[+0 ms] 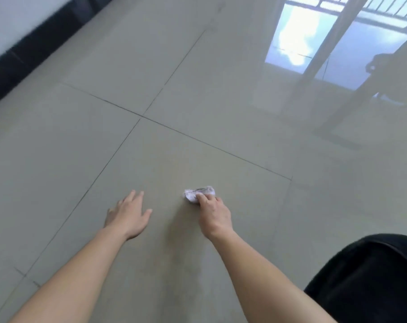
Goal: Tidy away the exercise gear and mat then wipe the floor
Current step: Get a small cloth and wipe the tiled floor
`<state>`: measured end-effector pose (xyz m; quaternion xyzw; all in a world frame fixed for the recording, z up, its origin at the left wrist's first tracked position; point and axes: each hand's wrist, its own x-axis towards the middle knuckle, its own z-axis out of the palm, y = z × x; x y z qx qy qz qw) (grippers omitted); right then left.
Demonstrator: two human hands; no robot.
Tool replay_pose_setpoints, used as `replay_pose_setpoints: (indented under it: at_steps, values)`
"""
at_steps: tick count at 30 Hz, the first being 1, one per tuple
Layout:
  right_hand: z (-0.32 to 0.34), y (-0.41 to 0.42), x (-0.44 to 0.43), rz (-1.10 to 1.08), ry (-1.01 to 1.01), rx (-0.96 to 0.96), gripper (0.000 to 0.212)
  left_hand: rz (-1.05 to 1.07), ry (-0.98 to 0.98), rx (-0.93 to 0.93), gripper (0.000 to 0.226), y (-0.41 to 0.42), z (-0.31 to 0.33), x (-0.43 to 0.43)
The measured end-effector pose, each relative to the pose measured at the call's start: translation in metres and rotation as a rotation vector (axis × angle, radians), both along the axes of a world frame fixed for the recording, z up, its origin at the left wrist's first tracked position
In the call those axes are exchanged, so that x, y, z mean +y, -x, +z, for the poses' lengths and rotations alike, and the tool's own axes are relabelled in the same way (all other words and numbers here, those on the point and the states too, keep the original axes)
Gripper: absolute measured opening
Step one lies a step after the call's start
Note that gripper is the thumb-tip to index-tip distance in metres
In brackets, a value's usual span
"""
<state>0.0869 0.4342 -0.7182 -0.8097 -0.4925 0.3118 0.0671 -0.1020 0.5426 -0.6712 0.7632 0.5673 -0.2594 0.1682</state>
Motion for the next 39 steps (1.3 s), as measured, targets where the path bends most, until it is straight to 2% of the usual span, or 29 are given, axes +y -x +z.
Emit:
replay_pose_setpoints:
  at_steps: [5, 9, 11, 14, 18, 20, 22, 24, 26, 31, 34, 37, 39]
  values:
    - [0.085, -0.115, 0.087, -0.015, -0.084, -0.026, 0.051, -0.086, -0.173, 0.014, 0.067, -0.092, 0.101, 0.053]
    - [0.140, -0.203, 0.118, -0.059, -0.192, -0.046, 0.051, -0.181, -0.237, -0.002, 0.068, -0.175, 0.167, 0.095]
    - [0.147, -0.244, 0.120, -0.095, -0.213, -0.078, 0.052, -0.256, -0.229, -0.025, 0.068, -0.217, 0.181, 0.114]
    - [0.125, -0.292, 0.118, -0.167, -0.157, -0.115, 0.051, -0.350, -0.218, -0.073, 0.069, -0.268, 0.182, 0.132]
    - [0.056, -0.315, 0.105, -0.269, -0.069, -0.110, 0.053, -0.460, -0.141, -0.152, 0.069, -0.311, 0.141, 0.144]
    - [0.016, -0.310, 0.087, -0.301, 0.022, -0.079, 0.056, -0.500, -0.073, -0.129, 0.068, -0.321, 0.101, 0.146]
    - [-0.019, -0.292, 0.063, -0.275, 0.171, -0.031, 0.067, -0.574, -0.008, -0.069, 0.067, -0.327, 0.053, 0.148]
    - [-0.051, -0.269, 0.045, -0.204, 0.176, -0.106, 0.072, -0.618, 0.031, -0.026, 0.066, -0.335, 0.004, 0.155]
    - [-0.076, -0.254, 0.039, -0.221, 0.115, -0.116, 0.064, -0.606, 0.041, -0.029, 0.064, -0.342, -0.037, 0.164]
    - [-0.103, -0.291, 0.065, -0.192, -0.052, -0.258, 0.060, -0.560, -0.003, -0.063, 0.063, -0.336, -0.106, 0.168]
    - [-0.102, -0.350, 0.090, -0.211, -0.019, -0.266, 0.058, -0.551, 0.004, -0.093, 0.066, -0.320, -0.119, 0.162]
    - [-0.094, -0.413, 0.118, -0.355, 0.056, -0.278, 0.054, -0.569, -0.007, -0.107, 0.067, -0.316, -0.125, 0.166]
    - [-0.089, -0.421, 0.127, -0.436, 0.089, -0.240, 0.054, -0.552, 0.015, -0.116, 0.067, -0.317, -0.126, 0.166]
